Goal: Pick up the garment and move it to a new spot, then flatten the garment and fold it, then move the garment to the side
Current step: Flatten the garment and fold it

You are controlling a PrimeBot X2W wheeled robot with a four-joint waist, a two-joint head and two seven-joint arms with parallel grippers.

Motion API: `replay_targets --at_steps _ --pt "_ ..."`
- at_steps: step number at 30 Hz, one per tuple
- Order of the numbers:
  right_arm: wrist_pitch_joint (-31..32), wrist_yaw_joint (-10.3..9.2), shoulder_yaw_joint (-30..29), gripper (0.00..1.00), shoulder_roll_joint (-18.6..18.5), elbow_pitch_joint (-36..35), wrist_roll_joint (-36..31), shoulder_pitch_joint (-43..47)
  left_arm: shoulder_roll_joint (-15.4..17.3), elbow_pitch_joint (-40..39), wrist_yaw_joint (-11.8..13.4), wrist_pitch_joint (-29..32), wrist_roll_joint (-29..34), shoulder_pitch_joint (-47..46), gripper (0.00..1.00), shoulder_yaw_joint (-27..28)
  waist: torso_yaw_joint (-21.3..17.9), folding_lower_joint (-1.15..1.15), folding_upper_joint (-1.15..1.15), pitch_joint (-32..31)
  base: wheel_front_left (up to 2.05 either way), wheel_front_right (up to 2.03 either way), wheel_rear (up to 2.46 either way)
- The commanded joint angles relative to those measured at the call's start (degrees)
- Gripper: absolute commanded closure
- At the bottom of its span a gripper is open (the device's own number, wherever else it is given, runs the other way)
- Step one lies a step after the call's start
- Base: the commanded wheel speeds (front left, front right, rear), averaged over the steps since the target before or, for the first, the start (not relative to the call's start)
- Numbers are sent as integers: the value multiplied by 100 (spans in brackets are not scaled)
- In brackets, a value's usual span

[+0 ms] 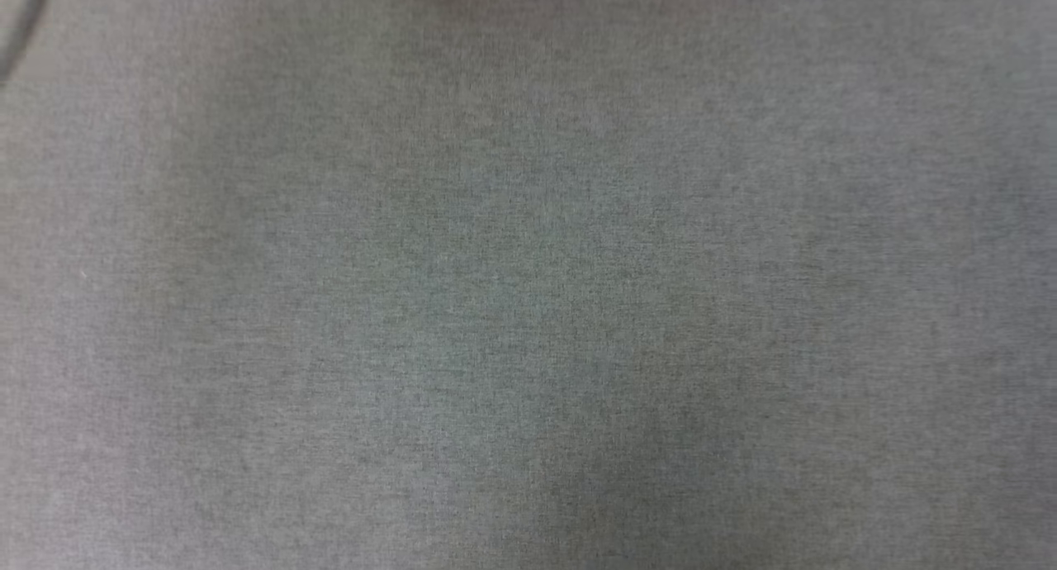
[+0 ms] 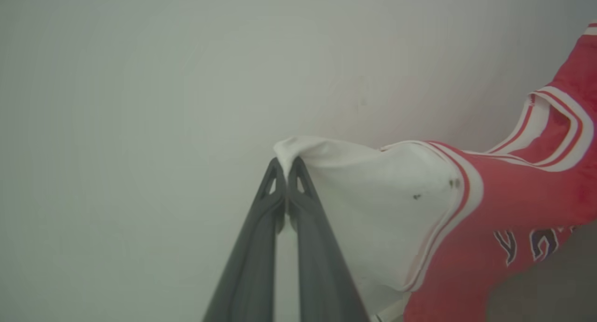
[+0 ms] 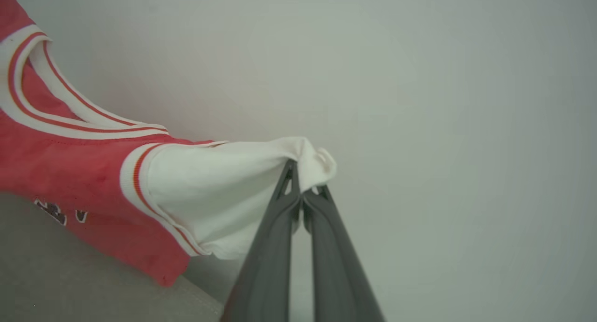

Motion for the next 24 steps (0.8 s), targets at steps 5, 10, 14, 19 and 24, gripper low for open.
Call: replay_targets --at_steps 5,10,14,19,24 --pt "-302 -6 362 100 2 -168 506 1074 -67 -205 -3 -141 -255 1254 100 52 -61 -1 0 -411 0 0 0" --pt "-414 -5 835 100 -209 -687 866 2059 75 -877 247 -169 -311 2513 100 173 -39 -1 0 -715 0 0 0" --pt "-467 -6 1064 100 -370 -1043 1063 2659 233 -1416 422 -165 -384 3434 100 292 -70 -1 0 -911 0 0 0" --pt "-507 -6 1251 100 -620 -1560 1352 3717 579 -2202 689 -166 -562 4862 100 455 -143 -1 0 -1294 0 0 0" --pt "-520 -5 1155 100 -855 -1786 1574 4775 909 -2908 961 -160 -809 6228 100 660 -209 -1 0 -1682 0 0 0"
